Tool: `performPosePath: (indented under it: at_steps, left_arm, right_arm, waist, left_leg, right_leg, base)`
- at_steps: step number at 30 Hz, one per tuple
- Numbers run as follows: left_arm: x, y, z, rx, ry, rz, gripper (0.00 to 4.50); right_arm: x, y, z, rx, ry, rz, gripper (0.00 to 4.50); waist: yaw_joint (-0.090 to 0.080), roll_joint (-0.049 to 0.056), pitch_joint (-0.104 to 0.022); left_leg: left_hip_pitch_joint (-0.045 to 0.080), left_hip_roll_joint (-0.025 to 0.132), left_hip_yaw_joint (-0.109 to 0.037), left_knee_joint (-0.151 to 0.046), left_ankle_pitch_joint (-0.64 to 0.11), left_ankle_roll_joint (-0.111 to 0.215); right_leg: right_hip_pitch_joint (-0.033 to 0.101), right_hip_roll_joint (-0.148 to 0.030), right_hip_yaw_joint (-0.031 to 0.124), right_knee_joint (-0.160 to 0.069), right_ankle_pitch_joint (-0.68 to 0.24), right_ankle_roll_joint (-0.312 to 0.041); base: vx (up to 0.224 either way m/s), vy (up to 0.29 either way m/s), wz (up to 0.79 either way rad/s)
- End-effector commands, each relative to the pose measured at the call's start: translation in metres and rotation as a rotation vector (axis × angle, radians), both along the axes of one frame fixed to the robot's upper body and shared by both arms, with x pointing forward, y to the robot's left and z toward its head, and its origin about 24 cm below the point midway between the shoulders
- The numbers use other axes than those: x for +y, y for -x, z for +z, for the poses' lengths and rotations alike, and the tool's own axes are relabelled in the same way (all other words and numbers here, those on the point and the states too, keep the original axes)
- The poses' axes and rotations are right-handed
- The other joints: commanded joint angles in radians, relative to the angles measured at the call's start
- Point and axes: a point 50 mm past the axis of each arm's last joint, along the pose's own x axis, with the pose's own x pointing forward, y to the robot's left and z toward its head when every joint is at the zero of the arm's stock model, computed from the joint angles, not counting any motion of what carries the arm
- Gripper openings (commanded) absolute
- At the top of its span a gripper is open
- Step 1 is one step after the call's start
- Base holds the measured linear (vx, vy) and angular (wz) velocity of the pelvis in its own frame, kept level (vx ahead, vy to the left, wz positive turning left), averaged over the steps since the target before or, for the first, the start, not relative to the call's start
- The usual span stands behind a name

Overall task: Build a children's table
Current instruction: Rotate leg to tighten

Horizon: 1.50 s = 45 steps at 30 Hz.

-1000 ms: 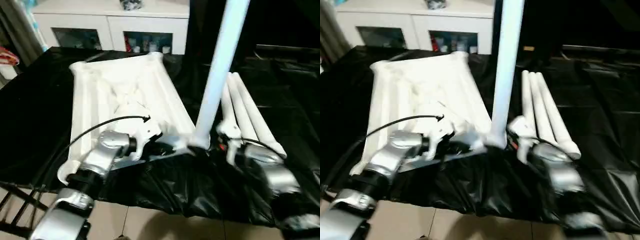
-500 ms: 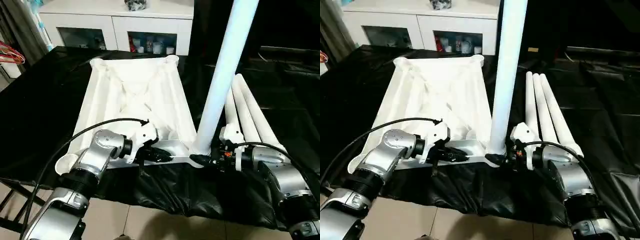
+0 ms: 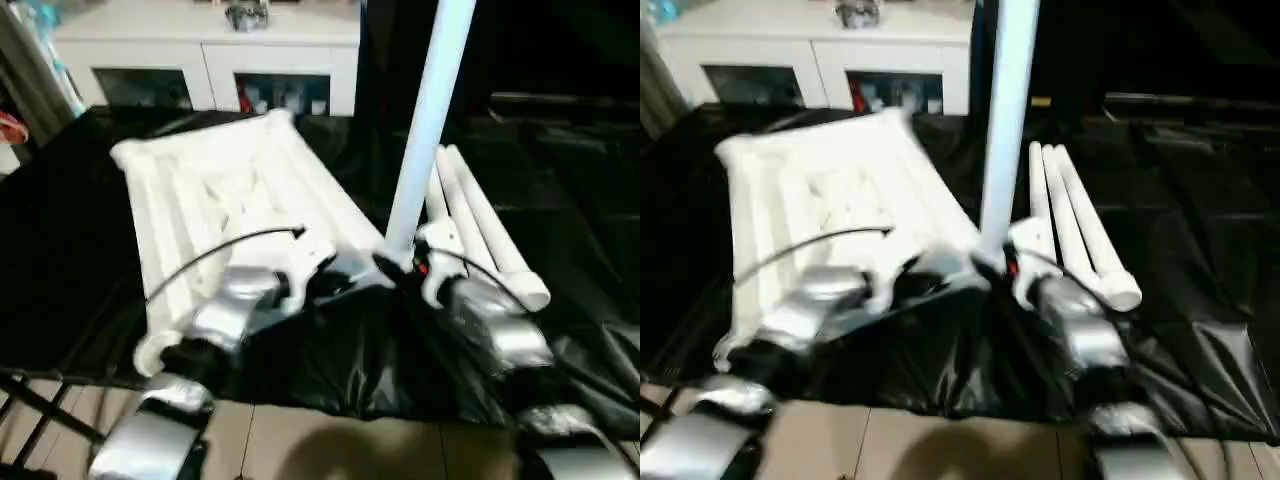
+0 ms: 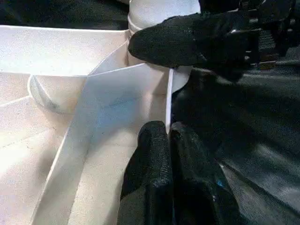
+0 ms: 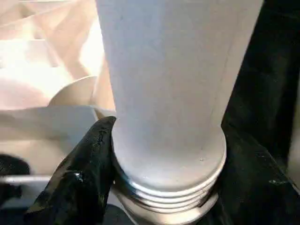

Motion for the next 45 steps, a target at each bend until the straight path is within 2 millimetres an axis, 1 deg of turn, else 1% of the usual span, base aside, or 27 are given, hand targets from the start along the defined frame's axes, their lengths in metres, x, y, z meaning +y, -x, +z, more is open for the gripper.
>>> performPosePath:
  at_steps: [1, 3, 7, 8, 9, 11, 12, 14, 15, 16, 17, 18, 19, 22, 23, 25, 27, 30, 34, 35, 36, 37, 38, 39, 42, 44, 45]
  left_arm:
    - [-0.028, -0.008, 0.030, -0.099, 0.092, -0.002, 0.00]
    - [-0.033, -0.005, 0.029, -0.097, 0.099, -0.021, 0.00]
    - [-0.036, -0.002, 0.027, -0.092, 0.100, -0.050, 0.00]
    - [-0.037, -0.001, 0.026, -0.093, 0.099, -0.060, 0.00]
    - [-0.038, 0.001, 0.026, -0.102, 0.098, -0.076, 0.00]
    - [-0.039, 0.001, 0.027, -0.108, 0.098, -0.082, 0.00]
    - [-0.038, -0.002, 0.030, -0.112, 0.125, -0.041, 0.00]
    - [-0.035, -0.005, 0.036, -0.127, 0.156, -0.024, 0.00]
    - [-0.033, -0.006, 0.040, -0.138, 0.170, -0.023, 0.28]
    - [-0.031, -0.007, 0.042, -0.138, 0.173, -0.023, 0.28]
    - [-0.029, -0.007, 0.044, -0.143, 0.178, -0.019, 0.28]
    - [-0.028, -0.008, 0.044, -0.145, 0.180, -0.017, 0.62]
    - [-0.026, -0.008, 0.046, -0.150, 0.184, -0.013, 0.65]
    - [-0.011, -0.011, 0.053, -0.186, 0.177, 0.014, 0.71]
    - [0.000, -0.013, 0.057, -0.206, 0.161, 0.026, 0.93]
    - [0.012, -0.016, 0.060, -0.221, 0.146, 0.060, 0.93]
    - [0.031, -0.020, 0.066, -0.248, 0.125, 0.122, 0.93]
    - [0.058, -0.025, 0.074, -0.283, 0.087, 0.205, 0.93]
    - [0.102, -0.027, 0.082, -0.315, -0.013, 0.295, 0.93]
    - [0.112, -0.027, 0.084, -0.319, -0.040, 0.314, 0.93]
    - [0.134, -0.027, 0.087, -0.325, -0.103, 0.357, 0.93]
    - [0.134, -0.027, 0.087, -0.325, -0.103, 0.357, 0.93]
    - [0.143, -0.026, 0.088, -0.323, -0.127, 0.376, 0.93]
    - [0.157, -0.024, 0.088, -0.316, -0.175, 0.401, 0.93]
    - [0.181, -0.019, 0.087, -0.294, -0.290, 0.436, 0.93]
    - [0.190, -0.016, 0.084, -0.261, -0.330, 0.433, 0.93]
    - [0.193, -0.013, 0.081, -0.242, -0.355, 0.427, 0.67]
  right_arm:
    - [0.040, 0.015, -0.023, 0.109, -0.049, 0.138, 3.29]
    - [0.040, 0.014, -0.023, 0.113, -0.066, 0.127, 3.48]
    - [0.036, 0.013, -0.024, 0.097, -0.028, 0.104, 3.70]
    - [0.034, 0.012, -0.023, 0.080, -0.008, 0.097, 3.70]
    - [0.025, 0.009, -0.018, 0.035, 0.021, 0.071, 3.70]
    - [0.022, 0.009, -0.015, 0.015, 0.025, 0.061, 3.70]
    - [0.015, 0.008, -0.009, -0.009, 0.020, 0.048, 3.70]
    - [0.008, 0.009, -0.001, -0.047, 0.011, 0.058, 3.70]
    - [0.003, 0.010, 0.005, -0.072, 0.010, 0.071, 3.78]
    - [0.000, 0.011, 0.007, -0.084, 0.014, 0.077, 3.78]
    - [-0.003, 0.013, 0.010, -0.097, 0.016, 0.085, 3.78]
    - [-0.004, 0.013, 0.012, -0.102, 0.016, 0.089, 3.81]
    - [-0.007, 0.015, 0.014, -0.112, 0.017, 0.096, 3.81]
    - [-0.017, 0.023, 0.023, -0.138, 0.028, 0.154, 3.81]
    - [-0.024, 0.029, 0.028, -0.149, 0.048, 0.192, 3.81]
    - [-0.028, 0.032, 0.031, -0.159, 0.071, 0.220, 3.81]
    - [-0.037, 0.035, 0.037, -0.167, 0.106, 0.237, 3.81]
    - [-0.049, 0.036, 0.045, -0.171, 0.132, 0.227, 3.81]
    - [-0.064, 0.038, 0.053, -0.182, 0.169, 0.226, 3.81]
    - [-0.065, 0.040, 0.054, -0.182, 0.172, 0.245, 3.81]
    - [-0.067, 0.046, 0.058, -0.184, 0.166, 0.307, 3.81]
    - [-0.067, 0.046, 0.058, -0.184, 0.166, 0.307, 3.81]
    - [-0.066, 0.049, 0.060, -0.184, 0.160, 0.340, 3.81]
    - [-0.065, 0.056, 0.062, -0.169, 0.148, 0.410, 3.81]
    - [-0.060, 0.070, 0.065, -0.125, 0.124, 0.541, 3.81]
    - [-0.056, 0.074, 0.064, -0.099, 0.102, 0.588, 3.81]
    - [-0.052, 0.074, 0.063, -0.087, 0.097, 0.598, 3.81]
  waist:
    - [0.002, -0.006, -0.047]
    - [0.002, -0.005, -0.050]
    - [0.004, -0.002, -0.054]
    - [0.004, 0.005, -0.054]
    - [0.003, 0.003, -0.053]
    - [0.005, -0.001, -0.057]
    - [0.007, 0.003, -0.055]
    - [0.012, 0.002, -0.055]
    - [0.019, 0.000, -0.057]
    - [0.021, -0.005, -0.057]
    - [0.029, -0.003, -0.061]
    - [0.033, 0.001, -0.065]
    - [0.033, 0.003, -0.065]
    - [0.034, -0.009, -0.065]
    - [0.033, -0.010, -0.065]
    - [0.033, -0.009, -0.067]
    - [0.034, -0.007, -0.065]
    - [0.037, -0.006, -0.062]
    - [0.036, -0.008, -0.062]
    - [0.036, -0.007, -0.062]
    - [0.038, -0.006, -0.062]
    - [0.038, -0.006, -0.062]
    - [0.038, -0.005, -0.063]
    - [0.039, -0.012, -0.063]
    - [0.045, -0.007, -0.062]
    - [0.047, -0.005, -0.061]
    - [0.048, -0.003, -0.058]
  left_leg:
    - [0.003, 0.010, -0.006, -0.083, -0.332, 0.007]
    - [-0.002, 0.012, -0.005, -0.082, -0.306, 0.015]
    - [-0.004, 0.011, -0.002, -0.077, -0.257, 0.030]
    - [-0.003, 0.011, -0.002, -0.077, -0.254, 0.031]
    - [-0.004, 0.011, -0.001, -0.077, -0.254, 0.033]
    - [-0.005, 0.010, -0.001, -0.074, -0.233, 0.040]
    - [-0.005, 0.011, 0.000, -0.074, -0.225, 0.047]
    - [-0.002, 0.012, 0.002, -0.073, -0.226, 0.052]
    - [-0.002, 0.012, 0.002, -0.071, -0.217, 0.059]
    - [-0.005, 0.012, 0.002, -0.070, -0.203, 0.065]
    - [-0.009, 0.011, 0.003, -0.065, -0.159, 0.078]
    - [-0.014, 0.013, 0.001, -0.060, -0.114, 0.093]
    - [-0.015, 0.014, 0.001, -0.058, -0.088, 0.104]
    - [-0.019, 0.012, 0.000, -0.053, -0.068, 0.132]
    - [-0.019, 0.011, 0.001, -0.052, -0.060, 0.140]
    - [-0.022, 0.008, 0.001, -0.045, -0.016, 0.165]
    - [-0.018, 0.010, 0.003, -0.044, -0.034, 0.166]
    - [-0.013, 0.014, 0.003, -0.048, -0.068, 0.142]
    - [-0.014, 0.011, 0.003, -0.047, -0.063, 0.120]
    - [-0.014, 0.010, 0.002, -0.046, -0.062, 0.119]
    - [-0.014, 0.010, 0.002, -0.045, -0.066, 0.120]
    - [-0.014, 0.010, 0.002, -0.045, -0.066, 0.122]
    - [-0.015, 0.011, 0.002, -0.044, -0.061, 0.122]
    - [-0.015, 0.011, 0.002, -0.044, -0.058, 0.125]
    - [-0.014, 0.014, 0.000, -0.045, -0.073, 0.128]
    - [-0.012, 0.014, 0.000, -0.046, -0.082, 0.116]
    - [-0.012, 0.014, -0.001, -0.049, -0.100, 0.097]
  right_leg:
    - [0.029, -0.035, 0.022, -0.094, -0.380, -0.167]
    - [0.035, -0.035, 0.023, -0.088, -0.315, -0.186]
    - [0.040, -0.035, 0.022, -0.078, -0.219, -0.220]
    - [0.040, -0.035, 0.022, -0.076, -0.210, -0.223]
    - [0.041, -0.035, 0.021, -0.077, -0.201, -0.228]
    - [0.045, -0.035, 0.022, -0.073, -0.171, -0.232]
    - [0.044, -0.035, 0.022, -0.072, -0.162, -0.236]
    - [0.043, -0.034, 0.022, -0.074, -0.164, -0.234]
    - [0.046, -0.035, 0.023, -0.073, -0.158, -0.230]
    - [0.049, -0.034, 0.023, -0.071, -0.145, -0.229]
    - [0.049, -0.035, 0.024, -0.064, -0.101, -0.232]
    - [0.053, -0.038, 0.024, -0.055, -0.038, -0.248]
    - [0.050, -0.036, 0.021, -0.050, 0.011, -0.262]
    - [0.057, -0.036, 0.021, -0.043, 0.057, -0.263]
    - [0.055, -0.035, 0.020, -0.043, 0.066, -0.265]
    - [0.054, -0.030, 0.020, -0.036, 0.114, -0.263]
    - [0.048, -0.030, 0.019, -0.041, 0.075, -0.269]
    - [0.045, -0.029, 0.018, -0.042, 0.004, -0.269]
    - [0.045, -0.027, 0.019, -0.039, 0.002, -0.256]
    - [0.046, -0.027, 0.019, -0.037, 0.005, -0.254]
    - [0.046, -0.028, 0.020, -0.036, 0.008, -0.249]
    - [0.046, -0.028, 0.020, -0.036, 0.010, -0.247]
    - [0.046, -0.028, 0.020, -0.034, 0.015, -0.246]
    - [0.046, -0.029, 0.019, -0.034, 0.017, -0.247]
    - [0.044, -0.028, 0.020, -0.033, -0.007, -0.233]
    - [0.041, -0.029, 0.019, -0.036, -0.029, -0.236]
    - [0.037, -0.029, 0.020, -0.037, -0.057, -0.238]
  base:
    - [0.000, 0.000, 0.00]
    - [0.000, 0.000, 0.00]
    - [0.000, 0.000, 0.00]
    - [0.000, 0.000, 0.00]
    - [0.000, 0.000, 0.00]
    - [0.000, 0.000, 0.00]
    - [0.000, 0.000, 0.00]
    - [0.000, 0.000, 0.00]
    - [0.000, 0.000, 0.00]
    - [0.000, 0.000, 0.00]
    - [0.000, 0.000, 0.00]
    - [0.000, 0.000, 0.00]
    - [0.000, 0.000, 0.00]
    - [0.000, 0.000, 0.00]
    - [0.000, 0.000, 0.00]
    - [0.000, 0.000, 0.00]
    - [0.000, 0.000, 0.00]
    - [0.000, 0.000, 0.00]
    - [0.000, 0.000, 0.00]
    - [0.000, 0.000, 0.00]
    - [0.000, 0.000, 0.00]
    - [0.000, 0.000, 0.00]
    - [0.000, 0.000, 0.00]
    - [0.000, 0.000, 0.00]
    - [0.000, 0.000, 0.00]
    - [0.000, 0.000, 0.00]
    - [0.000, 0.000, 0.00]
